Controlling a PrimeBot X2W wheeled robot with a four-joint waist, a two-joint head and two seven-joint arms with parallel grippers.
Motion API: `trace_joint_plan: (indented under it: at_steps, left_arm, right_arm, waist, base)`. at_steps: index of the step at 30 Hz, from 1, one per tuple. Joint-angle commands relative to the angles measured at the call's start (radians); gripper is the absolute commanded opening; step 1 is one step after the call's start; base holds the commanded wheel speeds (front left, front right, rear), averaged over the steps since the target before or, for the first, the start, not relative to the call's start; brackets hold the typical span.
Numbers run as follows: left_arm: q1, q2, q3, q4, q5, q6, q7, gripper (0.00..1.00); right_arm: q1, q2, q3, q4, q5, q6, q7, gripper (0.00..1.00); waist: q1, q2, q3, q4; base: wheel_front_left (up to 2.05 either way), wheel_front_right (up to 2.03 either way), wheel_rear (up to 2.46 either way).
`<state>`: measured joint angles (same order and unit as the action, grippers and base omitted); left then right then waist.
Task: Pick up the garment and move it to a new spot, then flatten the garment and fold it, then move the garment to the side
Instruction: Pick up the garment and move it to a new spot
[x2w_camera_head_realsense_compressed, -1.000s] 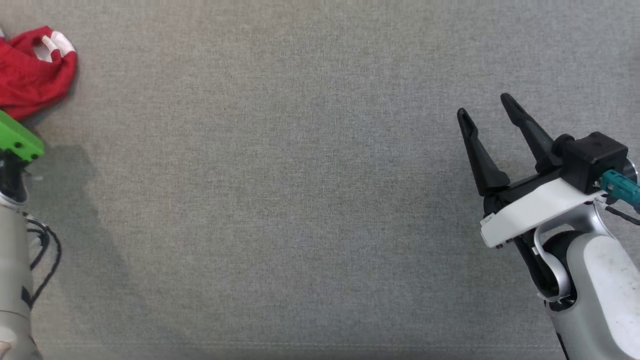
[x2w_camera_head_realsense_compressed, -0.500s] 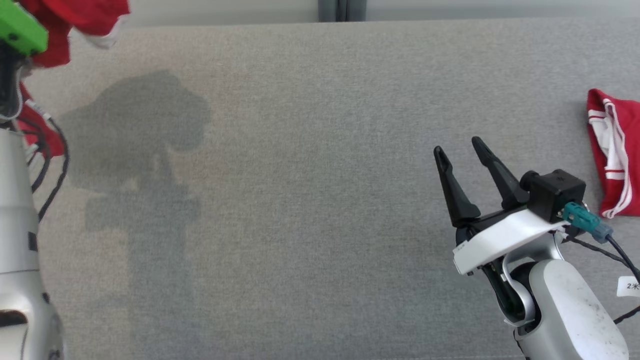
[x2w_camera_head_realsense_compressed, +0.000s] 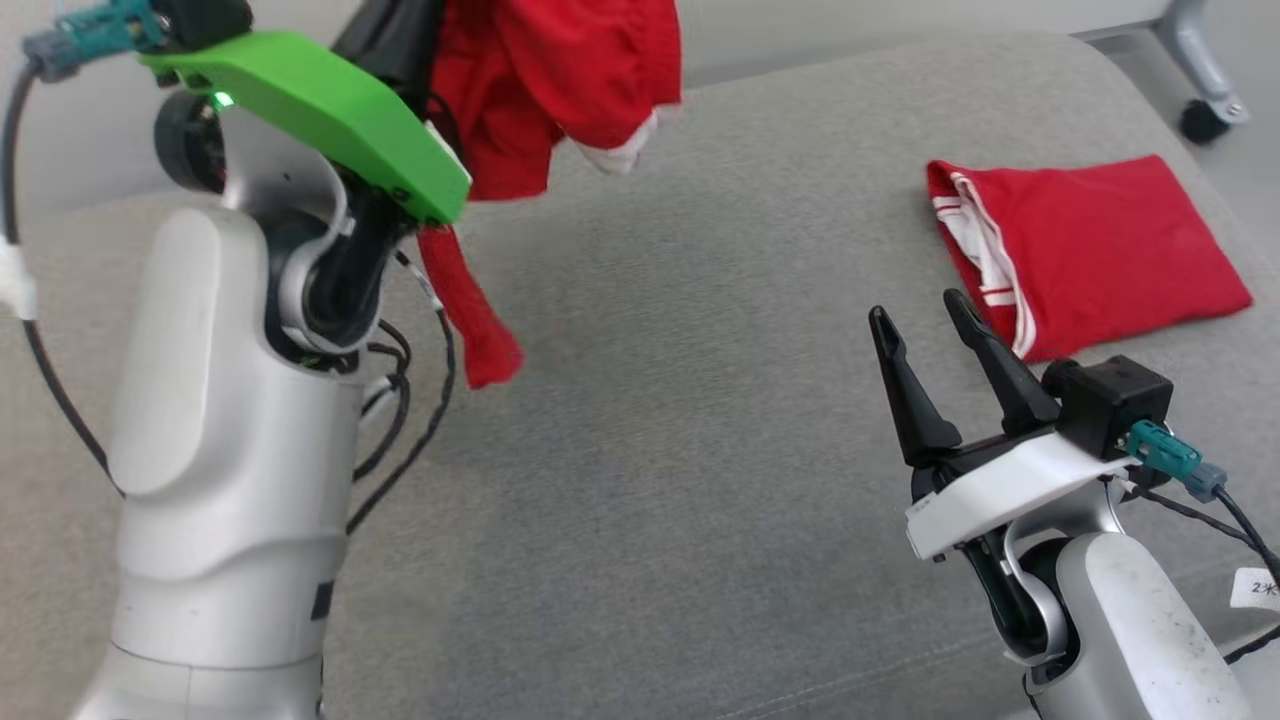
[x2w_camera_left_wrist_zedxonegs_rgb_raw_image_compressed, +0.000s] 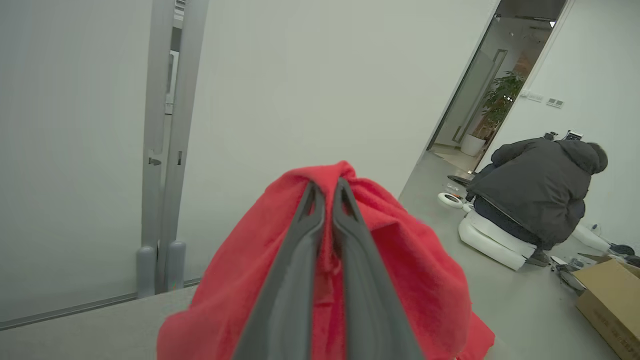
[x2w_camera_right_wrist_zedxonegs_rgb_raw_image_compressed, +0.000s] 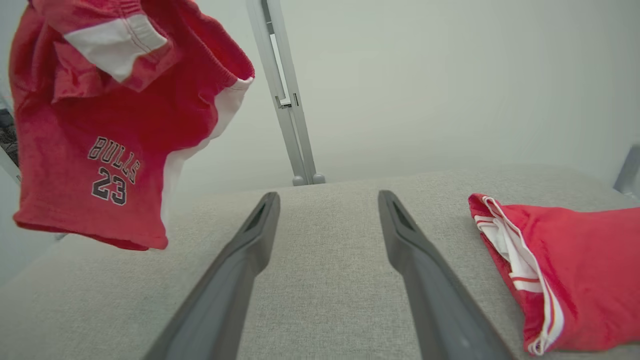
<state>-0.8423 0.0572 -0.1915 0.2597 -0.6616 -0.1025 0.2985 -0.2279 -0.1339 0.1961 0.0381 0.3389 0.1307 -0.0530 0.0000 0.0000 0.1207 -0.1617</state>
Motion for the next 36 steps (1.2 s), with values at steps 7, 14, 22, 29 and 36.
trace_joint_plan:
  at_steps: [7,14,22,29,36]
  left_arm:
    - [0.174,-0.003,-0.077,0.041,-0.073,0.052,-0.064,0.00]
    - [0.310,0.054,-0.073,0.223,-0.001,0.115,-0.156,0.00]
    - [0.357,0.060,-0.087,0.366,0.041,0.118,-0.277,1.00]
    - [0.382,0.044,-0.081,0.352,0.020,0.052,-0.421,1.00]
    - [0.451,0.075,-0.066,0.255,0.077,0.043,-0.549,1.00]
  right_arm:
    - [0.020,0.019,-0.001,-0.002,0.004,0.000,-0.013,1.00]
    - [0.038,0.026,-0.016,0.004,0.003,0.000,-0.030,1.00]
    - [0.039,0.024,-0.026,0.001,-0.009,0.000,-0.020,1.00]
    - [0.057,0.012,-0.058,-0.013,-0.014,0.000,-0.006,1.00]
    - [0.088,-0.004,-0.109,-0.032,-0.025,0.000,0.013,1.00]
  waist:
    - [0.0000,0.0000,0.054,-0.258]
    - [0.0000,0.0000,0.077,-0.283]
    - [0.0000,0.0000,0.051,-0.203]
    - [0.0000,0.0000,0.006,-0.112]
    - [0.0000,0.0000,-0.033,-0.027]
  base:
    - [0.00,0.00,0.00]
    - [0.00,0.00,0.00]
    - [0.00,0.00,0.00]
    - [0.00,0.00,0.00]
    - [0.00,0.00,0.00]
